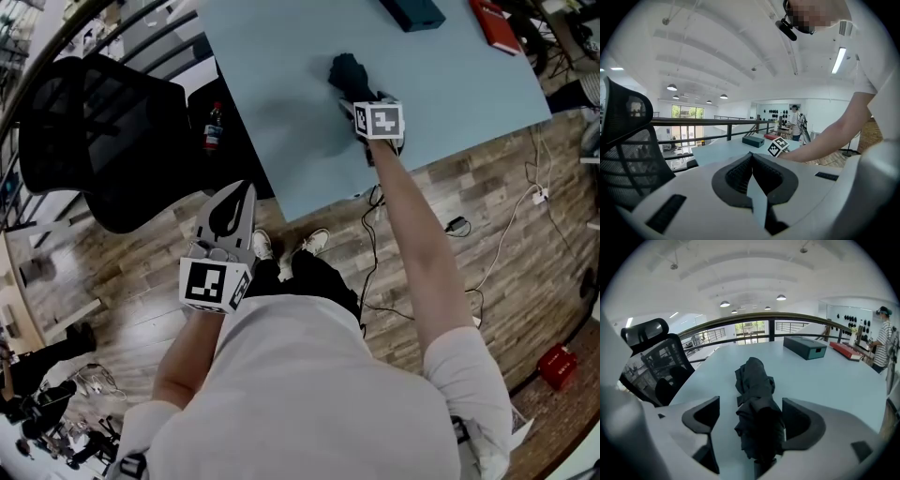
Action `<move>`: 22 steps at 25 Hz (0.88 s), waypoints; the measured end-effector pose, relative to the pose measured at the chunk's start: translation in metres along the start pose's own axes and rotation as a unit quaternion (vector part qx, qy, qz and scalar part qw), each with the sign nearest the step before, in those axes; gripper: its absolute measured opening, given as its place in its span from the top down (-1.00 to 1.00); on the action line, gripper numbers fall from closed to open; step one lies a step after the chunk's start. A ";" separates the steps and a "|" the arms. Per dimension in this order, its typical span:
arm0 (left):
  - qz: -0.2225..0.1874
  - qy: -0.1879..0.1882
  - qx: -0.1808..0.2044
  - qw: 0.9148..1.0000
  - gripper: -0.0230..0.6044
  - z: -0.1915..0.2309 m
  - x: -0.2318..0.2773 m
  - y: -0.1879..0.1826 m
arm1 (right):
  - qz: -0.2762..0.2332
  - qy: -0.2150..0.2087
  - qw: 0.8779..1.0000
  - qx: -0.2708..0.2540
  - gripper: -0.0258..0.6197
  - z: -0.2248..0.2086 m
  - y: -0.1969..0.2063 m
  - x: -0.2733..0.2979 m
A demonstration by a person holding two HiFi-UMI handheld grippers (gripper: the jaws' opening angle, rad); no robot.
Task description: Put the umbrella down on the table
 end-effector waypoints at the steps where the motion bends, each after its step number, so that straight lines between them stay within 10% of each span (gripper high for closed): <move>1: -0.003 0.002 0.001 1.000 0.85 0.001 -0.001 -0.001 | -0.005 0.005 1.000 0.006 -0.30 -0.003 0.000 -0.004; 22: -0.038 0.016 0.006 0.999 0.85 0.015 -0.043 0.008 | -0.056 0.066 0.991 0.103 -0.26 -0.024 0.027 -0.074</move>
Point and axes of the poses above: the fingertips, and each gripper's own axes: x forward along the fingers, z to its left, y out of its underside, the point moved 4 cm from there along -x, backward along the fingers, and after that the axes turned 15 degrees about x, right-handed, at the moved point
